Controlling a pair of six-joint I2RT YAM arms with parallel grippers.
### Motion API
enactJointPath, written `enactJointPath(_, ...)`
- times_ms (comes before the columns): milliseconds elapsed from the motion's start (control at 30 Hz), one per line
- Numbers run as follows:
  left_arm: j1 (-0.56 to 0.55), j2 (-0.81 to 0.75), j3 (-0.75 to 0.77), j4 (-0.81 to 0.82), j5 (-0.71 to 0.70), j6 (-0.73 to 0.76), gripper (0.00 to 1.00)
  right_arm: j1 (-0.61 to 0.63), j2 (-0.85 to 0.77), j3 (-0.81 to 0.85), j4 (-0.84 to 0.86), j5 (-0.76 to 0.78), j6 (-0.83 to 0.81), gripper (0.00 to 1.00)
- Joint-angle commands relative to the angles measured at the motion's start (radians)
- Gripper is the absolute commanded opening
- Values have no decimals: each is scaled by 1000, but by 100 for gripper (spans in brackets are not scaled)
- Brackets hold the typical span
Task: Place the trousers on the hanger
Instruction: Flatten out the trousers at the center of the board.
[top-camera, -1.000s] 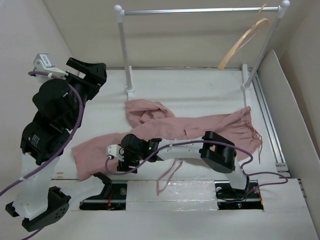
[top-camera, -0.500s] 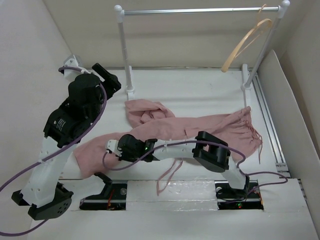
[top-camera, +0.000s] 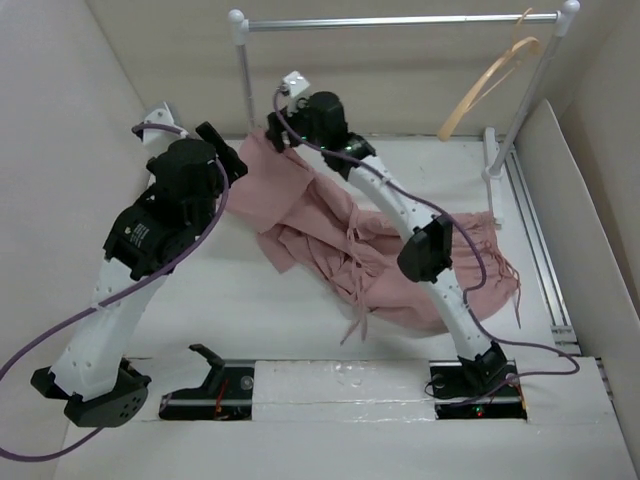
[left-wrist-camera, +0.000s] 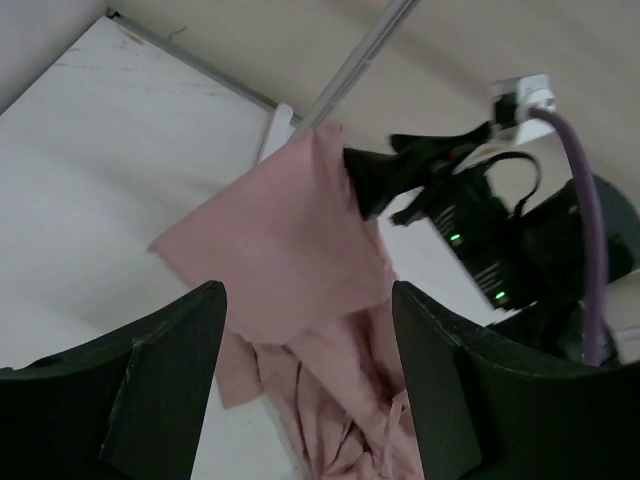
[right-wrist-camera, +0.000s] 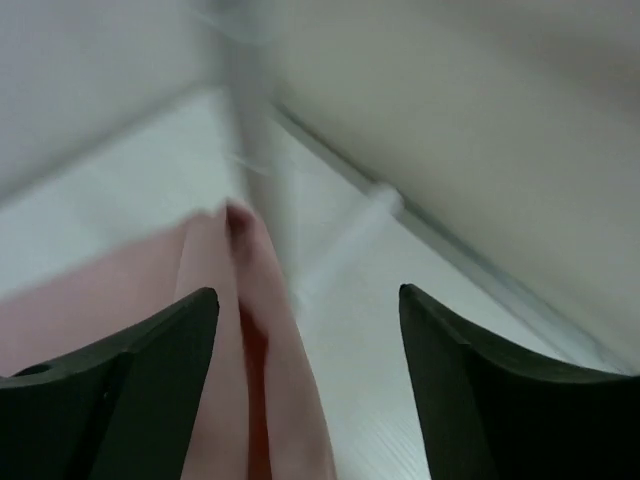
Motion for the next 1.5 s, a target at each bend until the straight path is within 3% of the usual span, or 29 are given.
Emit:
enactJointPath(0,2,-12,-99,-1,25,10,63,-77,-88,-125,-83,-72,163,80)
enactJointPath(33,2,-15,-189,17,50,7,66,-86,-174,-280,-2,-53,157,87)
enactJointPath(67,2,-23,-240,25,68,-3,68,-86,-342,-557,131,-41,149,98)
enactJointPath(133,2,-34,-334,48,116,-33,72,-86,-456,-706,151,-41,115,99)
enactJointPath(167,2,-38,-419,66,131,-46,72,-86,-498,-783,102,-47,115,94)
enactJointPath(200,2,-49,-458,89,183,-72,72,-86,-576,-818,74,-56,57,86)
enactJointPath(233,2,-49,-503,129,226,-89,65,-74,-621,-860,46,-52,39,76)
enactJointPath(267,2,-57,-577,148,269,-106,59,-60,-667,-909,13,-39,23,46)
enactJointPath(300,11,-72,-656,186,409,-158,46,-36,-831,-1090,-6,-16,8,14)
enactJointPath(333,11,-72,-696,197,410,-159,39,-36,-833,-1092,-6,-7,8,14)
enactJointPath(367,11,-78,-743,212,442,-181,33,-7,-889,-1162,-4,2,11,1)
enactJointPath(433,11,-110,-876,273,528,-230,26,20,-1063,-1375,-14,43,44,0)
enactJointPath(500,11,-126,-943,310,542,-257,27,49,-1177,-1581,-11,62,92,0)
enactJointPath(567,11,-106,-997,369,541,-264,47,49,-1331,-1692,-27,59,145,12)
enactJointPath(633,11,-29,-991,439,555,-248,63,49,-1430,-1820,-61,76,173,34)
enactJointPath(667,11,9,-976,455,552,-232,64,49,-1513,-1852,-116,96,195,52)
enactJointPath(800,20,236,-902,499,483,-211,65,-54,-1710,-1993,-240,119,262,72)
enactJointPath(933,56,354,-853,547,429,-203,51,-274,-1846,-2067,-333,54,268,79)
enactJointPath(1100,95,466,-825,581,421,-175,43,-428,-1905,-2087,-445,2,204,82)
enactJointPath(1133,96,477,-815,578,414,-168,28,-451,-1911,-2092,-461,2,203,84)
enactJointPath(1233,96,486,-781,539,381,-151,0,-528,-1923,-2132,-521,16,221,91)
enactJointPath(1300,96,399,-738,474,340,-111,0,-569,-1913,-2124,-530,49,271,97)
enactJointPath(1467,105,136,-695,333,271,-56,0,-646,-1832,-2124,-472,45,290,97)
